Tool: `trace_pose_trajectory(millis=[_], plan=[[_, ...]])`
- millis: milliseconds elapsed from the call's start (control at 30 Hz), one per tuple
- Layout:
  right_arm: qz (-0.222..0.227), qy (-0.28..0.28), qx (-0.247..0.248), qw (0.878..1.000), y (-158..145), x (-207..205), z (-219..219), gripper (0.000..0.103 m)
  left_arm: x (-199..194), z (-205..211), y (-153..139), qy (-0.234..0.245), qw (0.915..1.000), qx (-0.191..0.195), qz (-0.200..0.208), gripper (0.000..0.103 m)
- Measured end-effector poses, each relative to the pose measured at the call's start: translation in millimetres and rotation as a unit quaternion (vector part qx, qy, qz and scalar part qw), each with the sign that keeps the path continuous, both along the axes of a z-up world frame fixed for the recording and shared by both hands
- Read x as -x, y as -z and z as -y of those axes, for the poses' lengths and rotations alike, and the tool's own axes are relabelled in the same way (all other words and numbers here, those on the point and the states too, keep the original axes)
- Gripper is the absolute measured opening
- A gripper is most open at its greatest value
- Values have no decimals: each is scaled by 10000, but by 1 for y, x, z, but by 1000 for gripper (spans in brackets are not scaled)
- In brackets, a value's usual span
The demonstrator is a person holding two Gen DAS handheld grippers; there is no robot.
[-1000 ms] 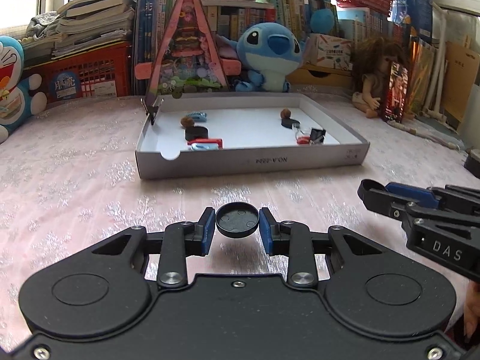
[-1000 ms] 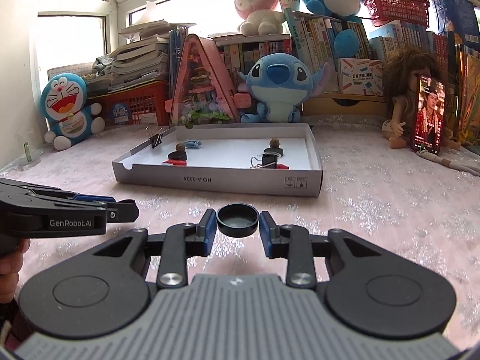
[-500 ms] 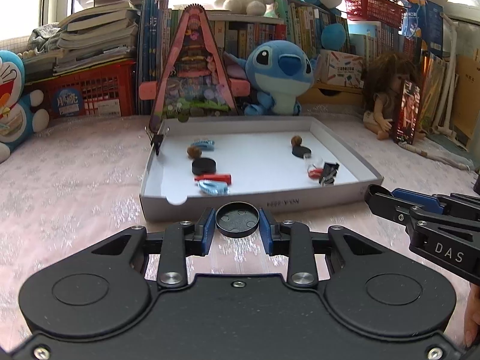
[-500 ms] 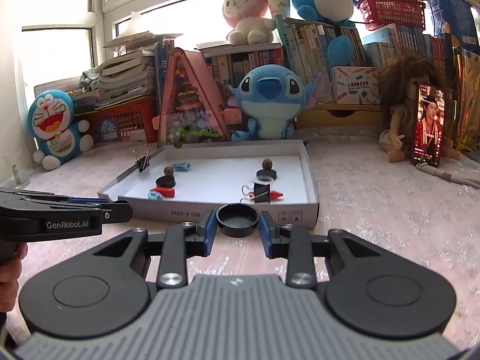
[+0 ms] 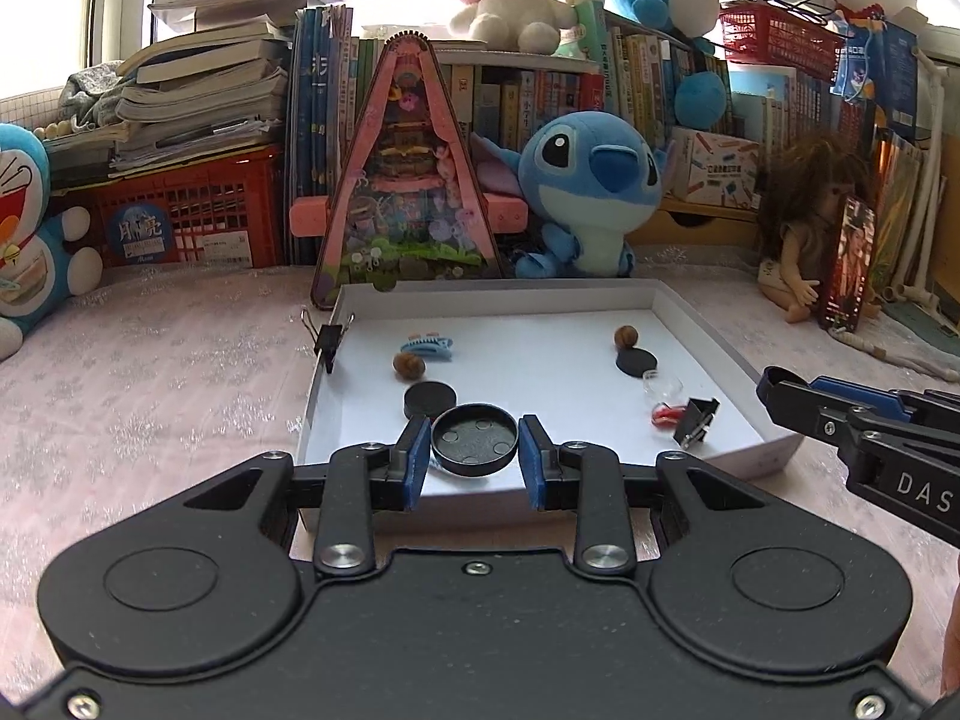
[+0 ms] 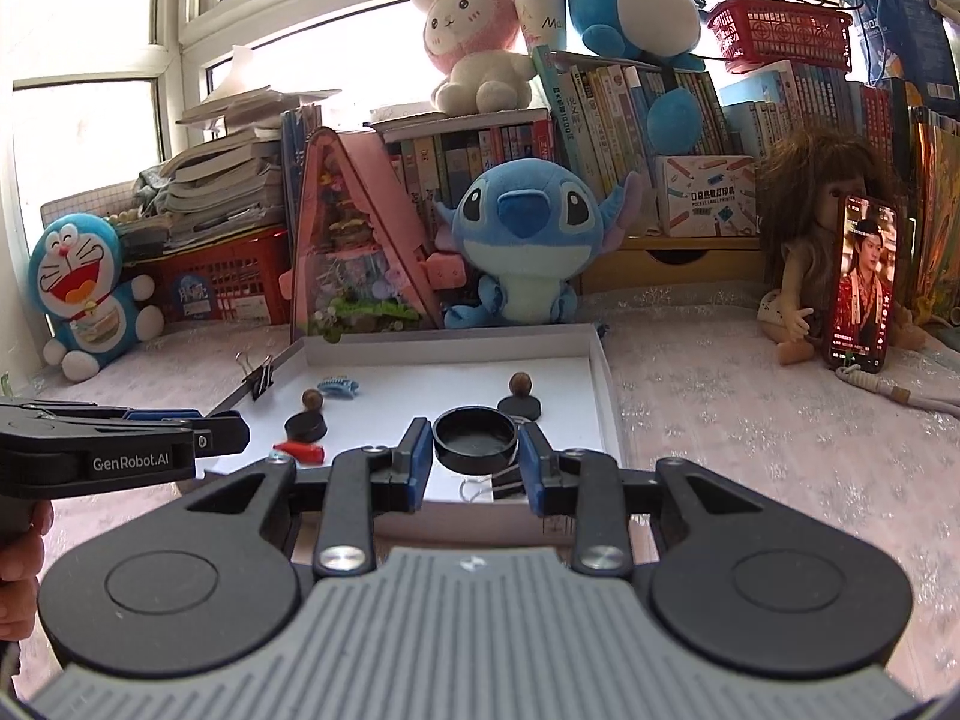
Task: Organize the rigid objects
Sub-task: 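Carry both black lids in the tools toward the tray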
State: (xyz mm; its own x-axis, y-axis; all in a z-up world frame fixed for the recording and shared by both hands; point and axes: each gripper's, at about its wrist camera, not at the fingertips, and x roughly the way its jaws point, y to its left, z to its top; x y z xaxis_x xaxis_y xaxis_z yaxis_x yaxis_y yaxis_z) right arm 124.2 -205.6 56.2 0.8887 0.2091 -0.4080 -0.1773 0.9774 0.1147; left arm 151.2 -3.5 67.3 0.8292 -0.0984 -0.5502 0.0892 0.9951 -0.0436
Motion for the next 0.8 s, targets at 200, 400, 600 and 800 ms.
trace_pose_trajectory(millis=[200, 400, 600, 800], plan=[[-42, 29, 11, 10000, -3, -15, -2, 37, -17, -2, -3, -29, 10000, 71, -5, 30], [-177, 64, -107, 9998, -9, -36, 2, 37, -39, -5, -8, -43, 9998, 156, -81, 30], [-352, 115, -306, 9988, -16, -63, 12, 37, -70, -13, -10, -33, 9991, 312, -274, 30], [-633, 181, -585, 9961, -21, -99, 20, 37, -111, -24, -11, -177, 9976, 503, -453, 30]])
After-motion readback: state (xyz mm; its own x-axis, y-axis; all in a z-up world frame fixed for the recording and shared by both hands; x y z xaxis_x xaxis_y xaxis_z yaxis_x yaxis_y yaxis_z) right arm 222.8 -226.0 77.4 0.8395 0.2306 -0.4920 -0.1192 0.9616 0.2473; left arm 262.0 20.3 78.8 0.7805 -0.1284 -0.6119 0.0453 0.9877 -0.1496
